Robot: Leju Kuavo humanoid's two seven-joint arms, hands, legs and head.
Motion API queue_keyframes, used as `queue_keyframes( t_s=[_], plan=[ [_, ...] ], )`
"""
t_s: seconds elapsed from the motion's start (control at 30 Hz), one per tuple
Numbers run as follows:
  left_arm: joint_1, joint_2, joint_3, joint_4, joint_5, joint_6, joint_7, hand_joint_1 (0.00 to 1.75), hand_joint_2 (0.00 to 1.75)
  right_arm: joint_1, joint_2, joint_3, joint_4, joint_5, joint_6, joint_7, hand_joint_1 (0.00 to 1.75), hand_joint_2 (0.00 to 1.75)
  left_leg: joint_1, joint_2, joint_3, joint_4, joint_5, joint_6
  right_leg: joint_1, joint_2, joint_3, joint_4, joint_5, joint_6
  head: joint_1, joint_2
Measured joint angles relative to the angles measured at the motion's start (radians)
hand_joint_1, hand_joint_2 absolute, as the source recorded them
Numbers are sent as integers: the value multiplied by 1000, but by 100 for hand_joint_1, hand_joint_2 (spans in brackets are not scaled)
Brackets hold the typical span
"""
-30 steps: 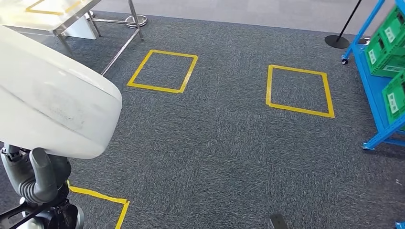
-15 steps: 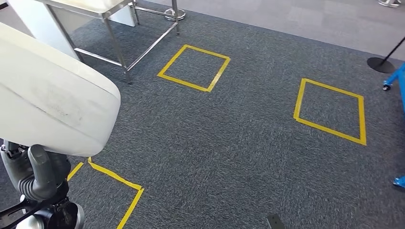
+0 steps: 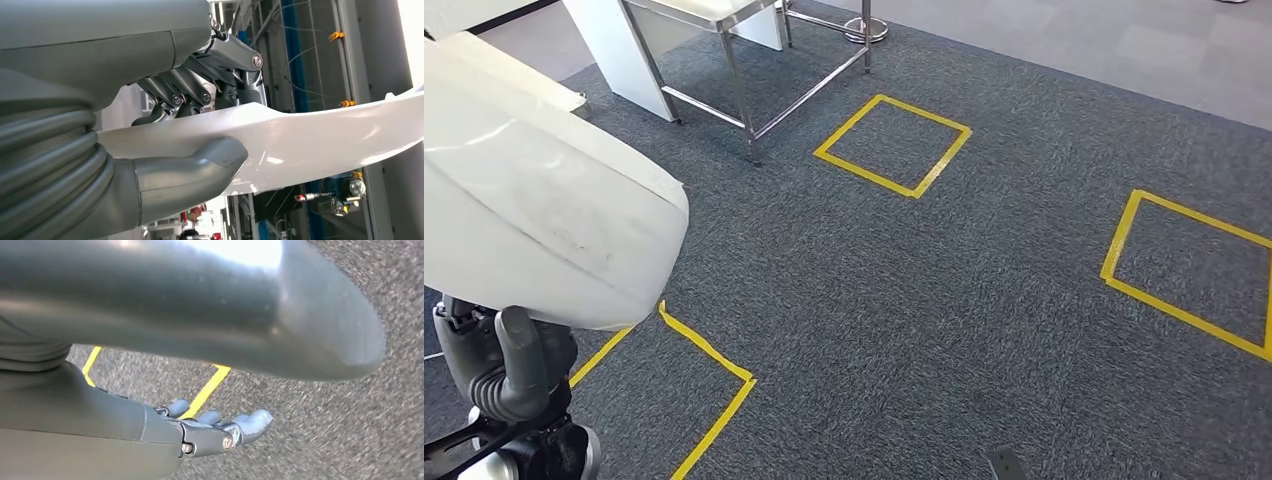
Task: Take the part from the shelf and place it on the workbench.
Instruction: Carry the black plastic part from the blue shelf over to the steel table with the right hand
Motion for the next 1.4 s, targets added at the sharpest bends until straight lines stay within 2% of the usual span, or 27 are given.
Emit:
queue_keyframes(
  t_s=[0.07,0.1,0.17,0.23,0.27,0.3,0.37,0.43,0.5,0.57,0.6,0.63,0.67,0.73,0.8,0.87,0.9,0.93,1.0,1.07,1.1,1.13,1.2,1.27,1.3,1.37,1.4],
  plan=[
    [-7,0,0,14,5,1,3,175,175,2,-4,0,0,-3,2,2,0,0,2,20,-47,100,-37,-3,2,-30,0,1,-1,-2,-1,0],
    [-10,0,0,22,7,2,6,175,175,0,-6,0,0,-4,3,2,0,0,2,23,-49,106,-31,-3,2,-44,-1,1,-2,-2,-1,0],
    [-17,-1,0,34,7,3,8,175,175,-6,-9,0,0,-6,5,1,0,0,1,42,3,14,25,0,3,-70,2,2,-4,2,-1,0],
    [-24,-2,0,41,6,3,8,175,175,-12,-12,0,0,-7,7,-2,0,0,-4,91,67,-107,68,12,7,-92,7,4,-10,10,0,0],
    [-26,-2,0,44,4,3,8,175,175,-13,-13,0,0,-7,8,-3,0,0,-7,106,82,-139,75,18,9,-102,9,5,-12,15,1,0],
    [-27,-3,1,48,1,4,8,175,175,-15,-14,0,0,-7,9,-3,0,0,-10,110,84,-148,74,25,11,-111,12,5,-13,21,1,0],
    [-26,-3,1,53,-14,9,10,175,175,-17,-15,0,0,-7,11,-3,0,0,-9,82,81,-151,79,36,9,-127,18,3,-17,34,2,0],
    [-26,-5,2,55,-29,17,11,175,175,-21,-17,0,0,-7,14,-4,0,0,-3,56,85,-157,87,49,4,-86,9,34,-42,48,4,0],
    [-28,-10,3,58,-36,22,12,175,175,-20,-20,0,0,-7,16,-4,0,0,0,31,85,-159,92,56,1,-19,-40,143,-101,56,8,0],
    [-27,-13,3,63,-38,22,13,175,175,-16,-22,0,0,-7,18,-4,0,0,0,1,82,-157,93,58,2,1,-104,265,-145,57,10,0],
    [-26,-13,3,65,-39,22,14,175,175,-15,-23,0,0,-7,19,-4,0,0,0,-15,81,-155,93,58,2,3,-119,284,-139,56,10,0],
    [-26,-14,3,66,-39,22,14,175,175,-15,-24,0,0,-7,19,-4,0,0,0,-31,81,-153,93,58,3,5,-115,264,-114,53,10,0],
    [-26,-14,3,67,-40,22,14,175,175,-16,-25,0,0,-8,19,-4,0,0,0,-47,81,-151,92,57,2,14,-92,206,-74,50,10,0],
    [-27,-17,3,68,-41,21,13,175,175,-17,-27,0,0,-12,20,-4,0,0,0,-73,78,-147,91,51,0,63,-35,70,-13,43,10,0],
    [-28,-19,3,68,-41,20,12,175,175,-18,-29,0,0,-19,21,-5,0,0,2,-96,71,-146,93,38,2,91,-12,10,2,38,10,0],
    [-28,-20,3,68,-42,19,13,175,175,-18,-29,0,0,-23,22,-7,0,0,4,-114,64,-151,97,23,3,69,-10,5,4,30,11,0],
    [-29,-20,3,68,-42,19,13,175,175,-19,-29,-1,0,-23,22,-8,0,0,3,-100,60,-147,94,17,2,58,-8,1,6,23,10,0],
    [-32,-19,3,68,-43,19,13,175,175,-18,-29,-1,0,-23,23,-9,0,0,1,-72,51,-129,81,13,0,44,-5,-3,8,15,8,0],
    [-38,-19,2,69,-45,18,14,175,175,-15,-28,-1,0,-23,25,-11,0,0,0,-3,5,-29,21,5,0,15,-2,-8,8,3,2,0],
    [-40,-19,2,71,-46,18,18,175,175,-8,-28,-1,0,-23,28,-11,0,0,3,21,-57,101,-37,-2,2,-16,-2,-8,6,0,0,0],
    [-40,-19,1,72,-47,18,20,175,175,-5,-28,-1,0,-23,29,-11,0,0,4,23,-70,131,-41,-4,2,-32,-1,-7,5,0,0,0],
    [-40,-19,1,73,-47,18,21,175,175,-4,-28,-1,0,-22,29,-11,0,0,5,27,-62,119,-26,-6,2,-46,0,-7,4,2,-1,0],
    [-40,-19,1,73,-47,17,23,175,175,-4,-27,-1,0,-22,30,-11,0,0,5,57,10,-10,38,-4,2,-72,6,-6,-1,7,-1,0],
    [-40,-19,1,71,-47,16,24,175,175,-4,-26,-1,0,-20,30,-11,0,0,1,101,73,-125,77,8,8,-92,12,-4,-7,17,1,0],
    [-40,-20,2,70,-46,14,25,175,175,-5,-26,-1,0,-19,30,-10,0,0,0,111,83,-147,80,16,11,-101,15,-3,-10,22,1,0],
    [-39,-20,3,66,-42,6,28,175,175,-6,-26,-1,0,-15,31,-8,0,0,-3,90,81,-150,81,30,11,-121,21,-4,-13,34,2,0],
    [-39,-20,3,64,-40,2,30,175,175,-8,-26,-1,0,-13,31,-8,0,0,-2,77,81,-152,84,37,9,-120,23,-1,-18,41,3,0]
  ],
)
